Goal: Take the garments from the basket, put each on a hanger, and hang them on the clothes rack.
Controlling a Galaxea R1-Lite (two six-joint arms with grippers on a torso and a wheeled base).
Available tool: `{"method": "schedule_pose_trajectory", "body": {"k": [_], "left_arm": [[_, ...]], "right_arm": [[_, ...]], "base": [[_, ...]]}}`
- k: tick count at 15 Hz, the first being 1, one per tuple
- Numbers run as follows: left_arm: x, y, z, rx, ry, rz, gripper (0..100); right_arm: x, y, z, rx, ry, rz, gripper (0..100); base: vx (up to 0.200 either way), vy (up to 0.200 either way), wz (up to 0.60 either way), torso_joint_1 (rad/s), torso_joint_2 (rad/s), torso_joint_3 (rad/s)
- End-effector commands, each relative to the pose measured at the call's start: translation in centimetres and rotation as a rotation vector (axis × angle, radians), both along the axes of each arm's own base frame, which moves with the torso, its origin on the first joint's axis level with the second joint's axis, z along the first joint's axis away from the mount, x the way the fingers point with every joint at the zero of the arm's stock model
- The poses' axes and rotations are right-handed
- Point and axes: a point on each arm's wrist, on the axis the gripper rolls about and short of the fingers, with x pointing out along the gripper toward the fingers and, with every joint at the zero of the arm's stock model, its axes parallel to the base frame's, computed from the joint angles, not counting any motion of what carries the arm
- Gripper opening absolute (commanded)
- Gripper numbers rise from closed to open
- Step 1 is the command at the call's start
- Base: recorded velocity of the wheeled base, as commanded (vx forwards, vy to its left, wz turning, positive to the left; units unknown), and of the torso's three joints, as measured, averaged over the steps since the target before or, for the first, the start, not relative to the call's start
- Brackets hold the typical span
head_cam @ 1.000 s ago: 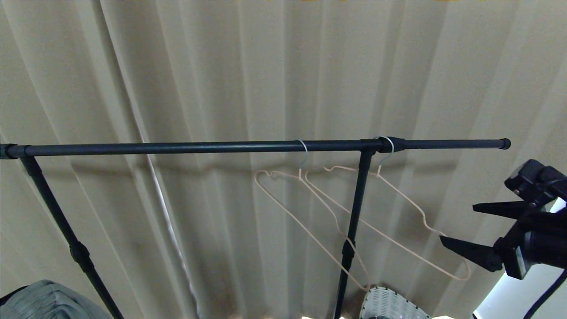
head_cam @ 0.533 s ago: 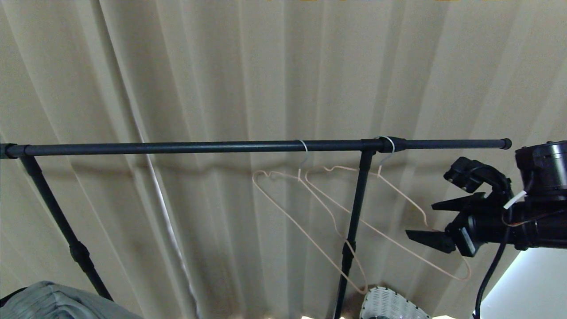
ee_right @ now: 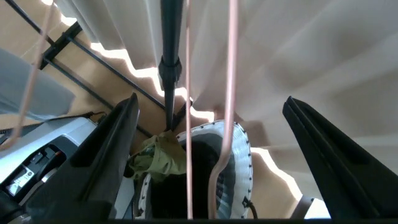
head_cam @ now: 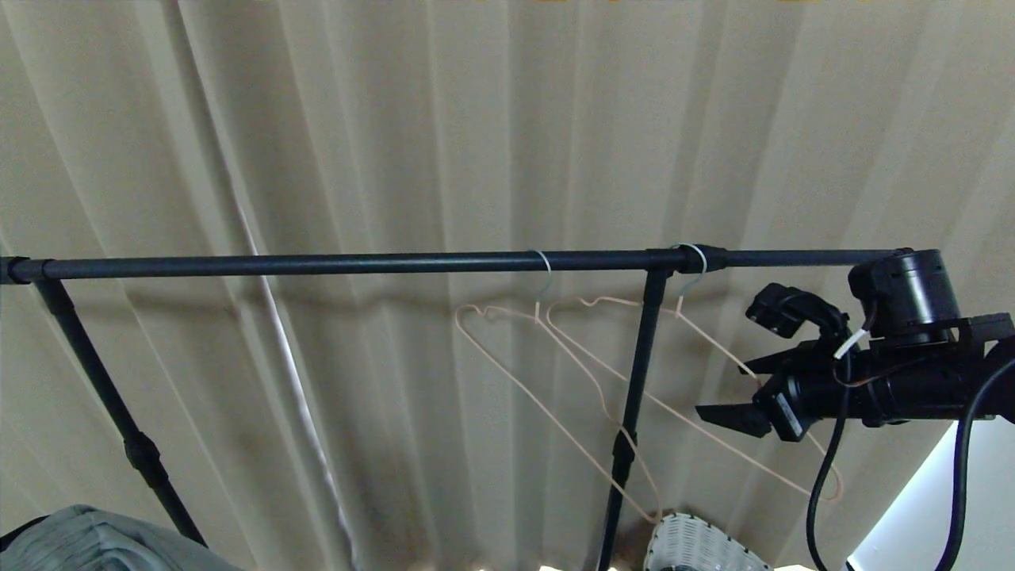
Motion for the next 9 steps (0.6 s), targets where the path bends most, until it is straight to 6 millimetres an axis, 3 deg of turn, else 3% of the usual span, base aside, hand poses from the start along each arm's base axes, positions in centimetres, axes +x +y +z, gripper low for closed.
{"method": "schedule_pose_trajectory", "body": {"k": [1,4,5,9], "left_arm": [[0.0,0.0,0.01,-0.001,0.0,0.0,0],[-0.07,0.01,0.02,-0.002,-0.005,0.0,0],[-0.07,0.01,0.02,-0.002,-0.005,0.0,0],[-0.1,0.02,0.07,-0.002,-0.008,0.002,0]], "right_arm": [[0.44,0.09,-0.33,-0.002,0.01,0.001,100],[0.22,0.01,-0.14,-0.001,0.003,0.0,100],[0.13,0.04,-0.04,0.0,0.0,0.001,0],[-0.18,-0.09,0.4,0.004,-0.014,-0.002,0]], "base": [[0.0,0.0,0.0,0.0,0.0,0.0],[0.0,0.0,0.0,0.0,0.0,0.0],[0.0,0.0,0.0,0.0,0.0,0.0],[0.0,0.0,0.0,0.0,0.0,0.0]]}}
